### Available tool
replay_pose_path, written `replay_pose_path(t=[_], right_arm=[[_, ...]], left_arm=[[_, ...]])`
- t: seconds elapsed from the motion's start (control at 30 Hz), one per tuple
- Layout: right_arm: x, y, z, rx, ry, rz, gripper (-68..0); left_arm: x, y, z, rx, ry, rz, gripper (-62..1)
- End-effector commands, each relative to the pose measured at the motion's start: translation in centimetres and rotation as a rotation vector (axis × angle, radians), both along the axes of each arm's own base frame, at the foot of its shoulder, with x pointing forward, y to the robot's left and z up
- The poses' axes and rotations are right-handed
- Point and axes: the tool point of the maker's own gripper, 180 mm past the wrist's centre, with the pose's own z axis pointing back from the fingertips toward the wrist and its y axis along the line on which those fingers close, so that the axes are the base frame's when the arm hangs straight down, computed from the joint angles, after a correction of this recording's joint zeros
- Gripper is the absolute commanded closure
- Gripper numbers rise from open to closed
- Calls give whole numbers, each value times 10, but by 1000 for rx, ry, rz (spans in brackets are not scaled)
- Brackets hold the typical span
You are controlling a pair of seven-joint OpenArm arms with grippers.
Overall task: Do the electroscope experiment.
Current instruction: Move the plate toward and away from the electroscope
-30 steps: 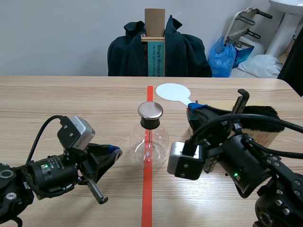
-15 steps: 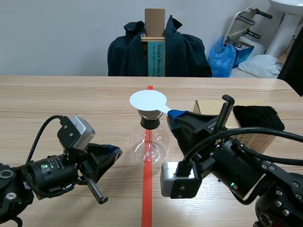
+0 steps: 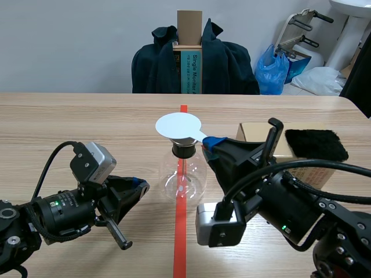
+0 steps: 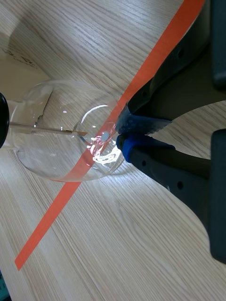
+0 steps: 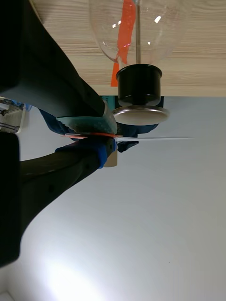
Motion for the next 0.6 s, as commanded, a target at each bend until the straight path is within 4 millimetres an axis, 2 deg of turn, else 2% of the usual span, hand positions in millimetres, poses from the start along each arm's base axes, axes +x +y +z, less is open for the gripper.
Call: replay_pose_path(t=[0.0,0.3,0.57], right_arm=[[6,-5,8,-11,-36,-13,-8],[19,-20,6,-17,-32,-120,-8],[32,-46,4,-41,-31,-266,-8]], left_arm=[[4,-4,13,-36,-31,6,-16],[4,-4,11,-15,-41,0,-16],[5,-3,13,-21,-53,5,-16]])
